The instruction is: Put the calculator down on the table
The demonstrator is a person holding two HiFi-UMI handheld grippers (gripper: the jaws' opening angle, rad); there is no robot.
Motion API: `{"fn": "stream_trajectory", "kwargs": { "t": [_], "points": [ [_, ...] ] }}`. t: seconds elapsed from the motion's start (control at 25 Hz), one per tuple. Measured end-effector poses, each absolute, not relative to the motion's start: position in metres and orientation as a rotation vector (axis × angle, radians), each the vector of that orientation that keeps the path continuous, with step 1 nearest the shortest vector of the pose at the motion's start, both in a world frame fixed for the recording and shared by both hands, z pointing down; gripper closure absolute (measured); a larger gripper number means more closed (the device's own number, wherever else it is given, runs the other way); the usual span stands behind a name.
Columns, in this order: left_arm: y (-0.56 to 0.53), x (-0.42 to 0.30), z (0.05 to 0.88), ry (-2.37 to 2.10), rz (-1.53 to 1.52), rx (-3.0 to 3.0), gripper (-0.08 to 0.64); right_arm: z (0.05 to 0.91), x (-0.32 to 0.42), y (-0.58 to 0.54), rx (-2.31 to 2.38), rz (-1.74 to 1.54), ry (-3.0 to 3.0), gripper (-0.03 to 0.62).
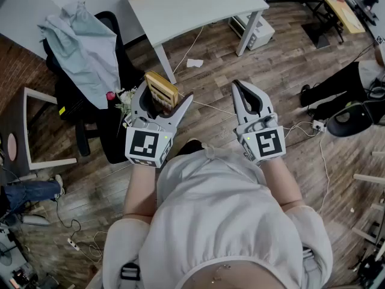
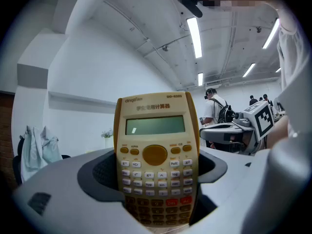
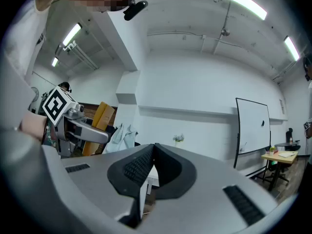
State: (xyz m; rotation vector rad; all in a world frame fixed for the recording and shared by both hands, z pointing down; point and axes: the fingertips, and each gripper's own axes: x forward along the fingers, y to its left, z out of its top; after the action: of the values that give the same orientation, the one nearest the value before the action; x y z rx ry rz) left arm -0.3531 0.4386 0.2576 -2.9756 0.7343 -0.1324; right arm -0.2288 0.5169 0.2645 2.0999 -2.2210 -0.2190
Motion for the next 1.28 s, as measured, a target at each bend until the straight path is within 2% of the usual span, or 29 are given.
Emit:
{"fn": "stream_trajectory", "kwargs": {
  "t": [0.76,1.04,1.28],
  "points": [
    [0.433,-0.321,0.266,0.746,-0.160,-3.007,0.144,0.272,-0.180,0.524,2.198,-0.160,-2.152,0.588],
    [0.382,-0.295,0.286,0.772,-0.201,-3.022,0.144,0.287,-0.151,0.469,2.171,-0.126,-2.147,0.588],
    [0.296,-0.254,0.286,0.791,-0.187,-3.037,0.144,0.289,-0.111,0.386,2.164,-0.098,-2.128,0.588]
  ]
}}
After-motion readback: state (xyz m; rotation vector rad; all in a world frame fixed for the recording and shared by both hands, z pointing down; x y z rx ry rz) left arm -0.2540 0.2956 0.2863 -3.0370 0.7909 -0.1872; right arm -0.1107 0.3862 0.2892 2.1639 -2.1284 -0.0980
